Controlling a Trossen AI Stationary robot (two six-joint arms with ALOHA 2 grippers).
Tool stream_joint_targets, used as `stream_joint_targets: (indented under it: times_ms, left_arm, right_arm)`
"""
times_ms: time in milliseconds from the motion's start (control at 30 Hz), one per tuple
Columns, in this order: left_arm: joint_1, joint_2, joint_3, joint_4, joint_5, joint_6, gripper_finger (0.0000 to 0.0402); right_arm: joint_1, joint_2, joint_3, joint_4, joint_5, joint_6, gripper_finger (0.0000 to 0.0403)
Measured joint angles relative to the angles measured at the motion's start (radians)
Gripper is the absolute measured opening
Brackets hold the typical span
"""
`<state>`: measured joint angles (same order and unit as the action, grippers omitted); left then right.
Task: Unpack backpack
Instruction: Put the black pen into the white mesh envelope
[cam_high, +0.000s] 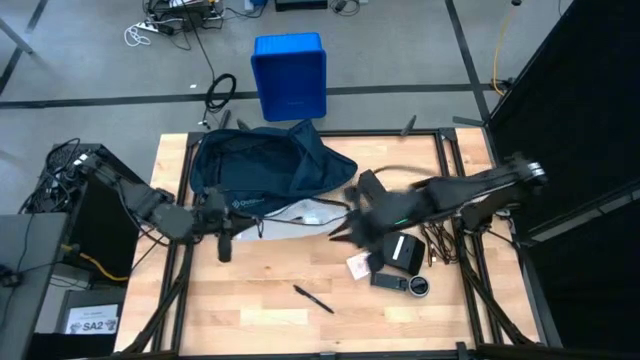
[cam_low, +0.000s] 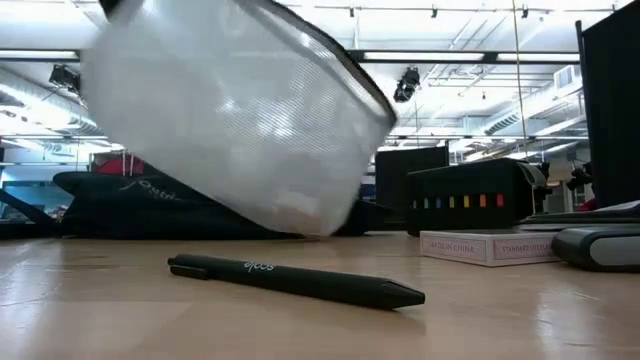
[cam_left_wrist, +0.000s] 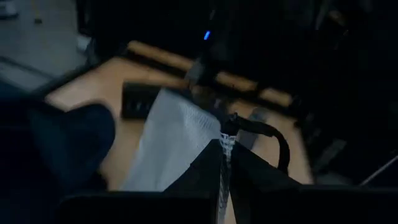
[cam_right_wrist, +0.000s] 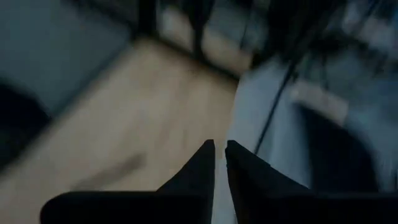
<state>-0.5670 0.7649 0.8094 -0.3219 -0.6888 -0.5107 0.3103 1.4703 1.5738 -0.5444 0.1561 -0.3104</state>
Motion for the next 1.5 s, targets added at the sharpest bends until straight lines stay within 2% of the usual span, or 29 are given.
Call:
stream_joint_targets:
  times_ms: [200, 333, 467, 533, 633, 700, 800, 933, 1067, 1167, 1300, 1500]
  left_arm:
    - [0.011, -0.042, 0.032, -0.008, -0.033, 0.011, 0.0]
    - [0.02, -0.038, -0.004, -0.028, -0.061, -0.018, 0.0]
    - [0.043, -0.04, -0.014, -0.023, -0.059, -0.043, 0.0]
    - [0.049, -0.043, -0.014, -0.014, -0.058, -0.043, 0.0]
    - [0.05, -0.048, -0.015, -0.019, -0.058, -0.043, 0.0]
    - [0.05, -0.046, -0.015, -0.02, -0.05, -0.046, 0.0]
    - [0.05, -0.045, -0.015, -0.021, -0.046, -0.047, 0.0]
    - [0.05, -0.046, -0.015, -0.025, -0.046, -0.046, 0.0]
    - [0.051, -0.046, -0.015, -0.042, -0.052, -0.046, 0.0]
    - [0.051, -0.046, -0.015, -0.054, -0.053, -0.05, 0.0]
    - [0.051, -0.046, -0.015, -0.059, -0.054, -0.055, 0.0]
    - [0.051, -0.045, -0.015, -0.064, -0.05, -0.047, 0.0]
  right_arm:
    - [-0.019, -0.148, -0.166, 0.097, -0.004, 0.002, 0.0004]
    - [-0.051, -0.211, -0.352, 0.255, -0.068, 0.042, 0.0003]
    - [-0.121, -0.198, -0.582, 0.505, -0.194, 0.108, 0.0011]
    - [-0.159, -0.174, -0.681, 0.701, -0.233, 0.13, 0.0017]
    - [-0.202, -0.12, -0.801, 0.839, -0.229, 0.075, 0.0033]
    - [-0.222, -0.095, -0.834, 0.902, -0.224, 0.014, 0.0051]
    - [-0.231, -0.045, -0.826, 0.941, -0.223, -0.03, 0.009]
    - [-0.211, 0.07, -0.768, 0.923, -0.214, -0.085, 0.0161]
    - [-0.177, 0.189, -0.665, 0.928, -0.104, -0.179, 0.023]
    - [-0.157, 0.244, -0.595, 0.905, -0.034, -0.266, 0.0261]
    - [-0.16, 0.302, -0.489, 0.766, -0.009, -0.301, 0.0269]
    - [-0.191, 0.394, -0.382, 0.653, 0.001, -0.337, 0.0227]
